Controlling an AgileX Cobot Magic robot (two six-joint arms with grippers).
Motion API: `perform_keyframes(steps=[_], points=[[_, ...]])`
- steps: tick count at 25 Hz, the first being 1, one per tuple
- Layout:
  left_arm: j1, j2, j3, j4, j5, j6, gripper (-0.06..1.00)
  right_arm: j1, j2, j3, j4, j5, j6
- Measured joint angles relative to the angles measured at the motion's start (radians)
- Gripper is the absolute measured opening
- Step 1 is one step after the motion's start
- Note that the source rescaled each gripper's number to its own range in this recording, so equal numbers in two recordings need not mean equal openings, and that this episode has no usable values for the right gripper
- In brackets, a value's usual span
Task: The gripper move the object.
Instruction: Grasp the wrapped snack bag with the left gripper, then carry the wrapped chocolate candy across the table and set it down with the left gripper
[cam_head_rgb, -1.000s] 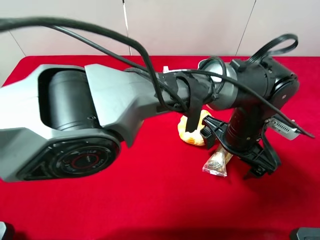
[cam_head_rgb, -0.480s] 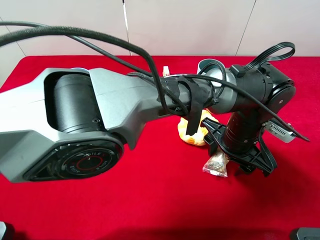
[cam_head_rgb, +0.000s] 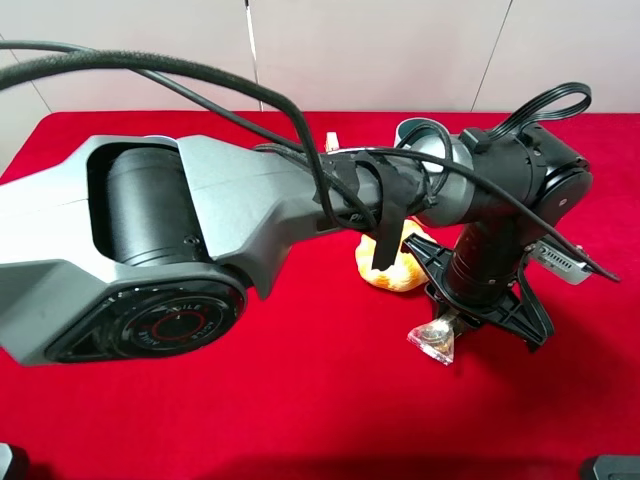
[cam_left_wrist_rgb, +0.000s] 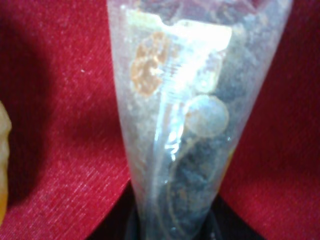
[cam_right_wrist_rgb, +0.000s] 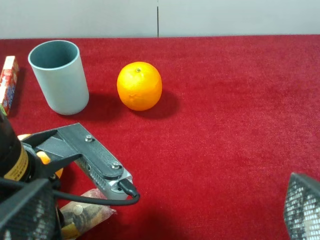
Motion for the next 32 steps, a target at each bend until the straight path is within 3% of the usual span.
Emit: perform_keyframes(steps=[16,32], points=[[0.0,0.0,-0.021,0.003,0.0,-0.002,0.01,0.0,0.0,0.0,0.0,0.0,0.0],[0.0,-0.08,-0.085,0.063,0.001,-0.025,0.01,0.0,0.0,0.0,0.0,0.0,0.0]])
